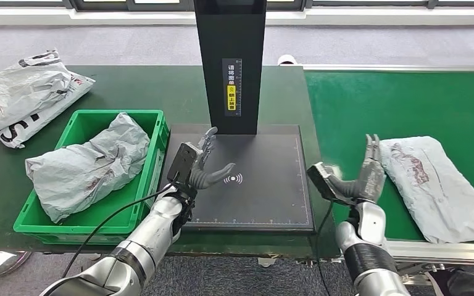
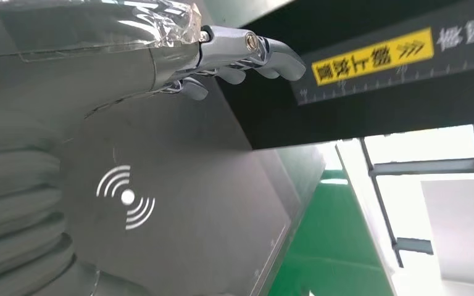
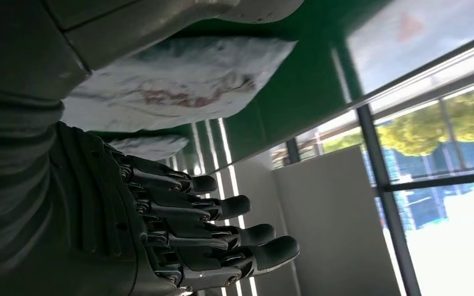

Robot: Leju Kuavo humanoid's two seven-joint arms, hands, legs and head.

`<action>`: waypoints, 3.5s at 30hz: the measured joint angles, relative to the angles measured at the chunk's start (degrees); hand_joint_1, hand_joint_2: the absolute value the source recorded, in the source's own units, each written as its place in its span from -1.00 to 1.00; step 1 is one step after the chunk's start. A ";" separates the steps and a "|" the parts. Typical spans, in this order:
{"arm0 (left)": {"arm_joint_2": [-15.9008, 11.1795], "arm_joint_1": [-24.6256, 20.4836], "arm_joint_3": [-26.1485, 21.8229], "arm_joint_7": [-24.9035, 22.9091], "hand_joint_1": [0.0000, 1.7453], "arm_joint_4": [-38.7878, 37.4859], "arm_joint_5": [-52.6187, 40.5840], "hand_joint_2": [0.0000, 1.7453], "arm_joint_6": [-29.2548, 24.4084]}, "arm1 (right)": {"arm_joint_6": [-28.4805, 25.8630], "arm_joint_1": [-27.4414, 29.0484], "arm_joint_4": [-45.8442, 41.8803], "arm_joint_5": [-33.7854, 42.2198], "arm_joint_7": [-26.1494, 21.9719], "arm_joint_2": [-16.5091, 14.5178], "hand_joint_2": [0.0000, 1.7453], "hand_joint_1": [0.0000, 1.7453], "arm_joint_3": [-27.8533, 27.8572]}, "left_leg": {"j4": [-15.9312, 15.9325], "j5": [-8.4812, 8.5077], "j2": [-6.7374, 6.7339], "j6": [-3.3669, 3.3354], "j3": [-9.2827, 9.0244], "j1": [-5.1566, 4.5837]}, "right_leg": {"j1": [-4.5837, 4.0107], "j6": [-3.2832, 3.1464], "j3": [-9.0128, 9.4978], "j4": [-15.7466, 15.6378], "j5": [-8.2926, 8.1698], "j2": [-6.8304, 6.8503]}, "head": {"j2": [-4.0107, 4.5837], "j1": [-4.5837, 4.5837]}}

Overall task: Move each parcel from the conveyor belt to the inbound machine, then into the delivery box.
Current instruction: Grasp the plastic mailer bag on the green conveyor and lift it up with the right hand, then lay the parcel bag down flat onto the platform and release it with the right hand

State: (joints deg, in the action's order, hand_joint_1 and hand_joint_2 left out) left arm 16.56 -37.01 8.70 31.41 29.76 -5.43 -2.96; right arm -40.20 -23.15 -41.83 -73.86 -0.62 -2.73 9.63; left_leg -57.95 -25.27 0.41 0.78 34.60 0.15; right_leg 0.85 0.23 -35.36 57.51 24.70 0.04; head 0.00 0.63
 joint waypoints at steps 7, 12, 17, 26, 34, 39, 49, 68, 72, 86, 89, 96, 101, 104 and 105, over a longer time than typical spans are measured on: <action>0.31 0.22 1.78 0.22 -1.00 -0.56 1.56 1.00 -0.69 | 0.43 1.07 6.38 -11.38 12.02 5.32 1.00 -1.00 9.11 | -0.01 -0.09 -0.03 -0.13 0.01 -0.03 | 0.03 0.05 0.01 -0.03 0.02 -0.02 | 0.00 0.00; 0.09 0.24 2.46 0.30 -1.00 -0.41 1.76 1.00 -1.05 | 2.99 0.85 13.56 -13.79 17.68 7.95 1.00 -1.00 10.64 | 0.00 -0.09 -0.05 -0.13 0.01 -0.02 | 0.02 0.06 0.00 -0.01 0.03 -0.03 | 0.00 0.00; -0.21 0.40 2.76 0.30 -1.00 -0.02 1.97 1.00 -1.12 | 7.95 0.58 17.16 -14.42 19.95 9.04 1.00 -1.00 11.06 | 0.01 -0.09 -0.06 -0.12 0.01 -0.01 | 0.01 0.06 0.00 0.01 0.04 -0.04 | 0.00 0.00; -1.22 1.36 2.77 0.30 -1.00 1.43 2.83 1.00 -1.01 | 18.83 -1.55 20.61 -14.68 23.59 10.18 1.00 -1.00 11.09 | 0.00 -0.09 -0.09 -0.14 -0.15 0.00 | 0.00 0.09 0.19 -0.04 0.05 -0.07 | 0.00 0.00; -1.87 1.79 2.77 0.30 -1.00 1.83 2.84 1.00 -0.90 | 20.04 -2.12 21.92 -15.02 25.04 10.40 1.00 1.00 11.11 | -0.03 -0.05 -0.07 -0.27 -0.18 -0.02 | 0.02 0.22 0.31 -0.10 -0.02 0.00 | 0.00 0.00; -2.31 1.85 2.77 0.27 -1.00 1.84 3.12 1.00 -0.87 | 21.11 -2.27 22.74 -15.17 27.31 10.81 1.00 1.00 11.11 | -0.03 -0.04 -0.05 -0.28 -0.17 -0.02 | 0.02 0.22 0.32 -0.09 -0.03 0.01 | 0.00 0.00; -2.80 2.35 2.77 -0.32 -1.00 2.47 3.66 1.00 -1.12 | 18.85 -3.55 23.08 -15.23 26.92 10.83 1.00 1.00 11.00 | 0.00 -0.04 -0.03 -0.28 -0.14 -0.01 | 0.01 0.21 0.28 -0.06 -0.01 0.01 | 0.00 0.00; -2.78 4.91 0.47 1.64 -1.00 8.04 -1.62 1.00 -13.54 | -0.02 -2.42 -5.25 6.81 -25.11 -10.21 1.00 1.00 5.11 | 0.07 0.08 -0.10 -0.08 -0.01 0.08 | -0.06 0.05 -0.02 0.12 0.03 -0.10 | 0.00 0.00; -2.52 4.22 0.43 1.70 -1.00 8.32 -2.62 1.00 -14.61 | 1.66 -1.47 -9.60 14.87 -21.65 -13.02 1.00 1.00 -7.48 | 0.08 0.06 -0.18 -0.05 0.00 0.07 | -0.05 0.04 -0.09 0.13 0.03 -0.24 | 0.00 0.00; -1.39 1.10 0.43 2.26 -1.00 5.97 -2.65 1.00 -13.27 | 17.48 -2.33 -7.41 28.08 -13.46 -13.03 1.00 -1.00 -39.41 | 0.07 0.06 -0.13 -0.06 0.01 0.06 | -0.04 0.04 -0.08 0.10 0.03 -0.16 | 0.00 0.00; -1.29 0.41 0.45 2.25 -1.00 5.40 -2.37 1.00 -13.02 | 19.69 -2.95 -4.50 28.20 -10.64 -13.04 1.00 -1.00 -41.96 | 0.07 0.06 -0.10 -0.06 0.01 0.06 | -0.04 0.04 -0.07 0.10 0.03 -0.12 | 0.00 0.02; -0.94 -0.21 0.46 3.01 -1.00 4.63 -1.00 1.00 -13.08 | 15.54 -3.89 -0.58 31.55 -12.69 -13.13 1.00 -1.00 -42.63 | 0.06 0.07 -0.12 -0.06 -0.01 0.05 | -0.04 0.02 -0.06 0.10 0.01 -0.14 | 0.00 0.01; -0.90 -0.22 0.46 4.73 -1.00 4.65 1.01 1.00 -13.44 | 10.15 -3.34 -2.44 40.84 -21.86 -12.66 1.00 -1.00 -40.70 | 0.05 0.06 -0.13 -0.06 -0.01 0.05 | -0.04 0.02 -0.07 0.09 0.02 -0.14 | 0.00 0.01; -1.03 -0.23 0.59 5.57 -1.00 4.57 0.62 1.00 -11.20 | 10.62 -2.85 -4.09 46.78 -26.05 -11.84 1.00 -1.00 -38.56 | 0.05 0.06 -0.13 -0.06 -0.01 0.05 | -0.04 0.02 -0.07 0.08 0.02 -0.14 | 0.00 0.01; -1.14 -0.23 0.80 6.22 -1.00 4.56 0.11 1.00 -10.02 | 11.58 -2.78 -4.28 48.99 -27.22 -11.47 1.00 -1.00 -37.86 | 0.05 0.06 -0.13 -0.06 -0.01 0.05 | -0.04 0.03 -0.07 0.08 0.02 -0.14 | 0.00 0.01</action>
State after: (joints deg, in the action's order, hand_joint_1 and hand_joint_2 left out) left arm 15.42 -37.24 9.51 37.63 34.32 -5.32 -12.97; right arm -28.62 -25.94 -46.11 -24.87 -27.84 -14.20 -28.23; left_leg -57.89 -25.21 0.29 0.72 34.59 0.20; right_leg 0.81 0.26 -35.43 57.59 24.71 -0.10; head 0.00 0.64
